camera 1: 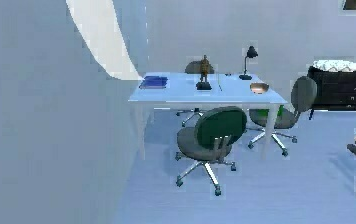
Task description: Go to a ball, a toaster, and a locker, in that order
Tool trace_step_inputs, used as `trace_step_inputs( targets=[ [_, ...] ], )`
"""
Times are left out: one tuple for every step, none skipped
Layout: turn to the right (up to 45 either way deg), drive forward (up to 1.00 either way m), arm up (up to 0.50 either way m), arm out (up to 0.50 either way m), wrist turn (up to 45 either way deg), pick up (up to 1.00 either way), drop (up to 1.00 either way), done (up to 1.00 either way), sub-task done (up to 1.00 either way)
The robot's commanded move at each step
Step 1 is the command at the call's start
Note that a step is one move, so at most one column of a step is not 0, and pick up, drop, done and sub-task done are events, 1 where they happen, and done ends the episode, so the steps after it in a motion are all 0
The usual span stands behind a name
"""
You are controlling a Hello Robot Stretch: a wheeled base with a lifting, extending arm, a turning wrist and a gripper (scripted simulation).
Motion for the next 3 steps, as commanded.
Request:
trace_step_inputs(
  targets=[
    [45.0, 0.00, 0.00, 0.00, 0.0, 0.00, 0.00, 0.00, 0.00],
    [45.0, 0.00, 0.00, 0.00, 0.0, 0.00, 0.00, 0.00, 0.00],
    [0.0, 0.55, 0.00, 0.00, 0.0, 0.00, 0.00, 0.00, 0.00]
  ],
)
